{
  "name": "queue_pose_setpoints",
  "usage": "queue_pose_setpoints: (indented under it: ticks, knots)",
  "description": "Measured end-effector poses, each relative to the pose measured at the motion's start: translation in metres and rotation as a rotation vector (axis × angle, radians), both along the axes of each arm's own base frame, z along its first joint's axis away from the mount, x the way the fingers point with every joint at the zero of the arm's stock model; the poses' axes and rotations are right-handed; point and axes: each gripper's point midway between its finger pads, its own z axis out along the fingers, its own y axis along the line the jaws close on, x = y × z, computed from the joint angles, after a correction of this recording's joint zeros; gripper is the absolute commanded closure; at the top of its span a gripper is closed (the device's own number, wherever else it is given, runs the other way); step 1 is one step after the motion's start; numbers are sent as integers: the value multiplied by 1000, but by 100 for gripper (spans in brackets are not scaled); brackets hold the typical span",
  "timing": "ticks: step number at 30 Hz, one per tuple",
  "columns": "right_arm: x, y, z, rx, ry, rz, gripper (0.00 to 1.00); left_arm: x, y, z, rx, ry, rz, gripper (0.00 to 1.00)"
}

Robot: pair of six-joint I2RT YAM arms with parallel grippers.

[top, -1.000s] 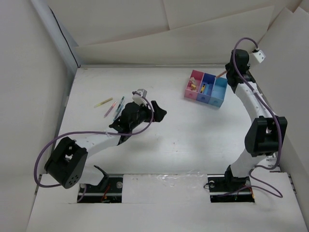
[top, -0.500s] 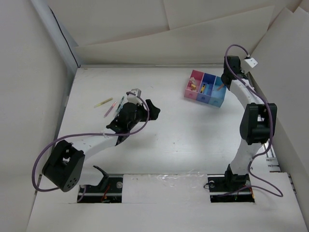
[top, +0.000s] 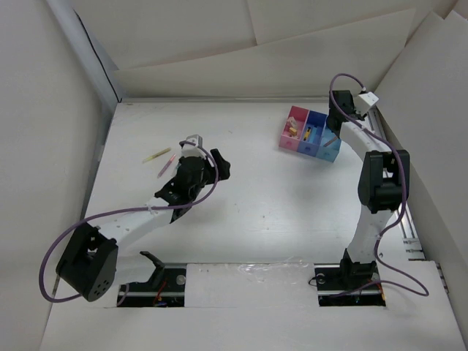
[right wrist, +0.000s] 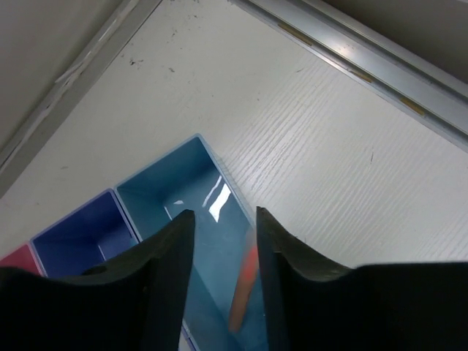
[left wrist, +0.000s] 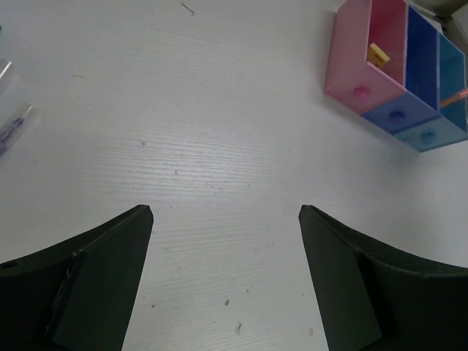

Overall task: Sort the stationery into containers
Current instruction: Place the pen in the storage box, then pick up the pen from the center of the board.

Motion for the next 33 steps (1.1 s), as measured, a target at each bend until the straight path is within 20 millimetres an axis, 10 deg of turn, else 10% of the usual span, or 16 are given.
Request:
queue_pose_setpoints:
  ticks: [5,13,17,22,27,33]
  knots:
    - [3,2,5,6,-9,12,38,0,15,-6,37,21,72,21]
    - [-5,32,47,76,-99,95,45,-4,46,-21,128,69,196,29]
    - [-46,98,104,180,-245,279,98,-7,61,-28,181,103,256,33]
    - [-114,205,154,352,-403,623,100,1,88,-27,185,143,342,41]
    - [-163,250,128,407,-354,771,96,18,131,-41,170,207,460,43]
    - [-189,256,96,410,-293,815,86,36,122,-60,216,302,447,55]
